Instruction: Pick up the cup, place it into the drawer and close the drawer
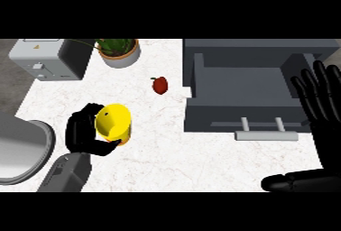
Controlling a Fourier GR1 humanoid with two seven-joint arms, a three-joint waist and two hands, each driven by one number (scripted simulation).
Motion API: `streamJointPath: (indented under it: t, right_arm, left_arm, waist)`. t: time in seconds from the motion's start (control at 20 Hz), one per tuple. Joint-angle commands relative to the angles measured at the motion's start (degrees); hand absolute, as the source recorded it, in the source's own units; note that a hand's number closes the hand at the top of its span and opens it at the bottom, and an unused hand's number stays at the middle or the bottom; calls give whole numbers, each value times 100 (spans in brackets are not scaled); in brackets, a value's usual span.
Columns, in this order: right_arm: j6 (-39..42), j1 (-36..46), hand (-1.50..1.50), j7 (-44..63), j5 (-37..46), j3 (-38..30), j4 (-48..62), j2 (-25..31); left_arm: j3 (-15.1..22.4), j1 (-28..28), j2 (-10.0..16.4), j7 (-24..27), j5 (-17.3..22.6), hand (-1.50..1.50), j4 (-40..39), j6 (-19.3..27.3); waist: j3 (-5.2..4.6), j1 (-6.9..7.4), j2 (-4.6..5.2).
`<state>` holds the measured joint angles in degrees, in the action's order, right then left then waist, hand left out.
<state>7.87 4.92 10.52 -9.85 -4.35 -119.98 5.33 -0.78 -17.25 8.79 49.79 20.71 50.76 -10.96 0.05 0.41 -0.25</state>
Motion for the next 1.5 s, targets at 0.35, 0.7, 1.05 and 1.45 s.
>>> streamJointPath:
  t: [0.35,0.7,1.05,1.45]
  right_arm:
    - [-122,203,-150,362,-66,-62,-170,66]
    - [29,16,-150,-103,20,-111,124,37]
    - [29,-65,-150,-83,114,-9,84,13]
    - [-278,67,-150,177,405,316,-147,-196]
  left_arm:
    - [479,-221,-363,-2561,223,150,2941,1054]
    - [565,-1192,-504,-3529,-194,150,3415,1833]
    - [364,-2448,-687,-3690,-550,150,2425,2090]
    - [387,-3456,-872,-3769,-794,150,1249,2359]
  waist:
    - [-3,-28,8]
    - [-3,-51,17]
    - [-4,-86,27]
    - [-6,-121,38]
